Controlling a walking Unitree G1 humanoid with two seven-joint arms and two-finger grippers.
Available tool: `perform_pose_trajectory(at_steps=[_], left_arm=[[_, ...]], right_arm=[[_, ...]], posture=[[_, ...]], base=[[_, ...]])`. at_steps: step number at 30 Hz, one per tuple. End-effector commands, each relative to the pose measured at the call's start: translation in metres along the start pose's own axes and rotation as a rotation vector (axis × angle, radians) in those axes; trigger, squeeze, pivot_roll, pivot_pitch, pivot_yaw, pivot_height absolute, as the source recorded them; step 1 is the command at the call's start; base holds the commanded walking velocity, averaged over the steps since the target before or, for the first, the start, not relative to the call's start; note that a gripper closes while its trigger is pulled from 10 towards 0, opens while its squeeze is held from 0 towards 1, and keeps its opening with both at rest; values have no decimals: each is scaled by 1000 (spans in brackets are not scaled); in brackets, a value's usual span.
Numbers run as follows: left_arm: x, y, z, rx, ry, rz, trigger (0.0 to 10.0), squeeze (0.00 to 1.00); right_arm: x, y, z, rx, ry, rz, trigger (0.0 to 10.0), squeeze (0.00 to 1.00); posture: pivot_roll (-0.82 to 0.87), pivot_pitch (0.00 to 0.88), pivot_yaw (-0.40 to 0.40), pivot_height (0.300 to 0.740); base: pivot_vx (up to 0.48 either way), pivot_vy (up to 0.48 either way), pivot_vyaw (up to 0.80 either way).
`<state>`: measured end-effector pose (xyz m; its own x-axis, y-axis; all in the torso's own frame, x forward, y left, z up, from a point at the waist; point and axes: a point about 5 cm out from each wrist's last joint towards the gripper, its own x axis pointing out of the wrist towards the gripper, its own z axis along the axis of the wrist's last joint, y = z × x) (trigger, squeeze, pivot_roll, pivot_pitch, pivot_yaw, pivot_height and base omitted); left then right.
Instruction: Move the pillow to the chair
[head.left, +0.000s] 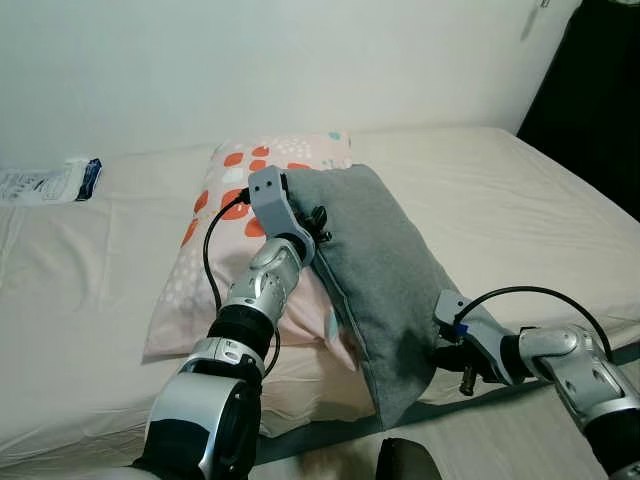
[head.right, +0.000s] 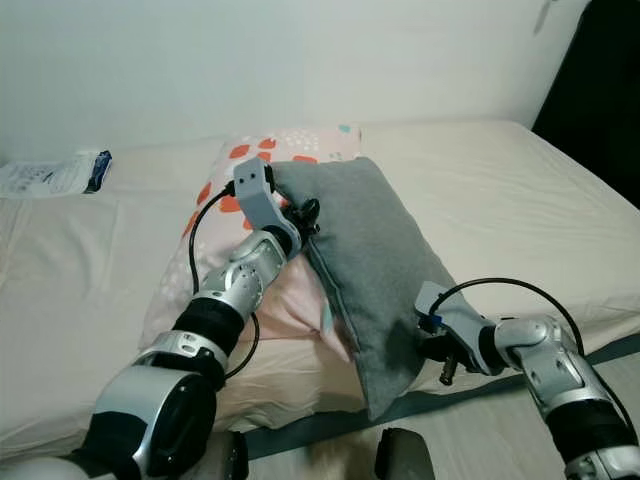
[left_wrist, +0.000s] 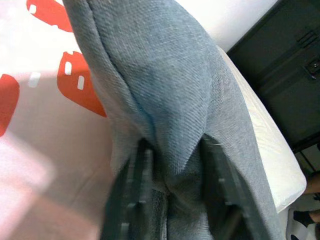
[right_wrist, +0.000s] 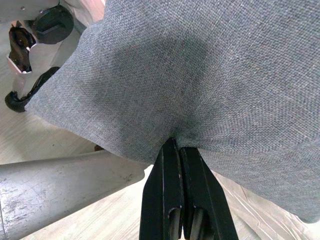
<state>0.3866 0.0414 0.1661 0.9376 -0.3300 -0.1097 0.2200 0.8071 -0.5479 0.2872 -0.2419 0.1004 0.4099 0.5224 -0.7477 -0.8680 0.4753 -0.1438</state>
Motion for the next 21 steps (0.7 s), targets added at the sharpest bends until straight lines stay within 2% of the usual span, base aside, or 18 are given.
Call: perform_pose_trajectory(at_steps=[1, 7, 10, 11, 14, 15, 16, 17, 18, 21], left_arm=[[-2, -29, -41, -84, 105, -73, 0, 0], [-3, -26, -38, -121, 99, -85, 0, 0], [-4, -24, -26, -163, 49, -135, 0, 0], [-5, -23, -16, -177, 13, -175, 0, 0], [-7, -23, -7, -190, -22, -215, 0, 0], [-9, -22, 6, -196, -63, -262, 0, 0], [-12, -21, 20, -194, -108, -310, 0, 0], [-12, -21, 20, -194, -108, -310, 0, 0], [-16, -18, 33, -199, -145, -342, 0, 0], [-22, -14, 49, -204, -190, -366, 0, 0]], right_arm=[[4, 1, 6, -23, -18, 12, 0, 0], [6, 1, 13, -25, -63, 7, 0, 0], [5, -2, 29, -21, -171, -38, 0, 0], [4, -6, 37, -17, -227, -73, 10000, 0], [2, -10, 44, -3, -282, -103, 10000, 0], [0, -16, 53, 29, -345, -147, 10000, 0], [-3, -22, 62, 49, -410, -181, 10000, 706], [-3, -22, 62, 49, -410, -181, 10000, 706], [-7, -27, 72, 70, -471, -200, 10000, 1000], [-11, -31, 84, 89, -541, -210, 10000, 1000]], posture=[[94, 0, -48, 584], [91, 0, -48, 584], [89, 0, -48, 584], [89, 0, -48, 584], [89, 0, -48, 584], [88, 0, -49, 584], [93, 0, -55, 584], [93, 0, -55, 584], [93, 0, -55, 584], [98, 0, -64, 584]], base=[[0, 0, 0], [0, 0, 0], [0, 0, 0], [0, 0, 0], [0, 0, 0], [0, 0, 0], [0, 0, 0], [0, 0, 0], [0, 0, 0], [0, 0, 0]])
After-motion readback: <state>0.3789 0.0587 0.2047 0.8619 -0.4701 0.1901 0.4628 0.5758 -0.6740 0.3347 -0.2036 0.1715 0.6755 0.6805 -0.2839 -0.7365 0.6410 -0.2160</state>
